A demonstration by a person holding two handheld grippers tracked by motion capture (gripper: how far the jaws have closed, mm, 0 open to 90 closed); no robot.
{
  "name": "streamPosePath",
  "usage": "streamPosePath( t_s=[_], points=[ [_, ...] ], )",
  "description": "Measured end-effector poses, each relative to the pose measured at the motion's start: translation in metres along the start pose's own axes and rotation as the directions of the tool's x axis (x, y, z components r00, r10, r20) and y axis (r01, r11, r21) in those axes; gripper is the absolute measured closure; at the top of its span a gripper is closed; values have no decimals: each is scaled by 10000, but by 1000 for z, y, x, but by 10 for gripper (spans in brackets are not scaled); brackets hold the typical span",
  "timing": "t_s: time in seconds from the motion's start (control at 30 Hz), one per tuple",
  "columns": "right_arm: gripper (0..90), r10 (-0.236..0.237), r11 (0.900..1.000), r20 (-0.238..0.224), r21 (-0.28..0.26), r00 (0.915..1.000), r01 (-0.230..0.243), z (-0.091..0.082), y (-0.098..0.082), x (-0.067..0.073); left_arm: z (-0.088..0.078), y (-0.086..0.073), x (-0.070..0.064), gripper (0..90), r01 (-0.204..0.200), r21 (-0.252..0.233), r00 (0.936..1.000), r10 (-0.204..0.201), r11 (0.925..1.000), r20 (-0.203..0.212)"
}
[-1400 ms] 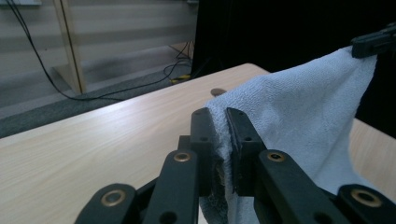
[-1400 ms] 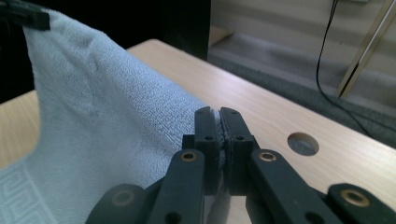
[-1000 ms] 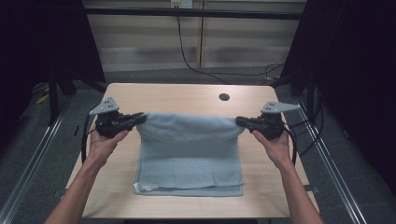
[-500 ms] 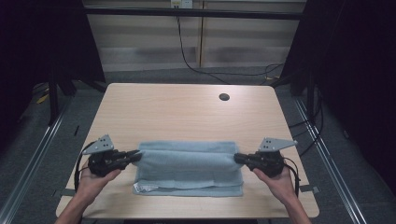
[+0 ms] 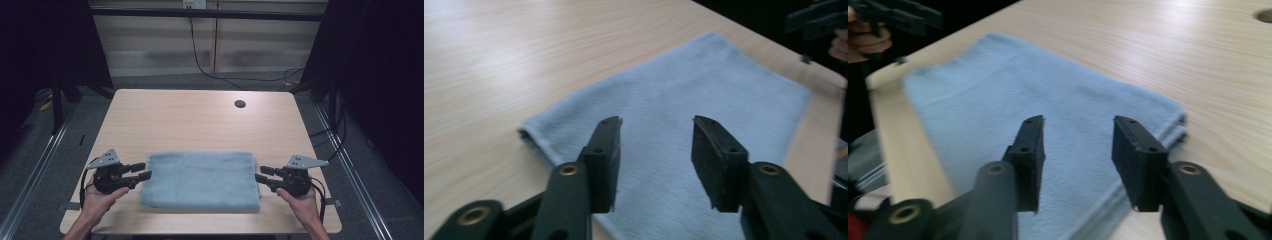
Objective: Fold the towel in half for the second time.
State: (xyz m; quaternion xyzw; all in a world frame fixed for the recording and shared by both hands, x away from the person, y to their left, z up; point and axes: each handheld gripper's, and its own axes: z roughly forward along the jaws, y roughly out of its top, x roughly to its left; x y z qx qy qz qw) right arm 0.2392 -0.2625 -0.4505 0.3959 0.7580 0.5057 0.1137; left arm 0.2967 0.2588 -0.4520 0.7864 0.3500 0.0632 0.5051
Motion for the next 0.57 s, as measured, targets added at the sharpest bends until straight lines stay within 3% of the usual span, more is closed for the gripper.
streamPosePath(
  t_s=[0.07, 0.2, 0.37, 0.43, 0.57],
  points=[
    [511, 149, 9999, 400, -73, 9991, -146, 0, -1, -6, 2, -3, 8, 445, 11, 28, 9994, -10, 10000, -341],
    [479, 557, 9984, 1001, -189, 9934, -541, -7, -6, -18, 0, -11, 17, 370, 425, -132, 9961, -434, 9990, -768],
    [414, 857, 9963, 1933, -278, 9774, -818, -18, -21, -27, -15, -24, 25, 286, 767, -402, 9874, -814, 9962, -1358],
    [388, 976, 9952, 2149, -226, 9718, -949, -19, -25, -30, -20, -29, 25, 252, 751, -559, 9829, -833, 9956, -1643],
    [347, 898, 9958, 2340, -21, 9681, -919, -14, -27, -29, -21, -36, 23, 181, 647, -255, 9838, -681, 9976, -1659]
  ],
)
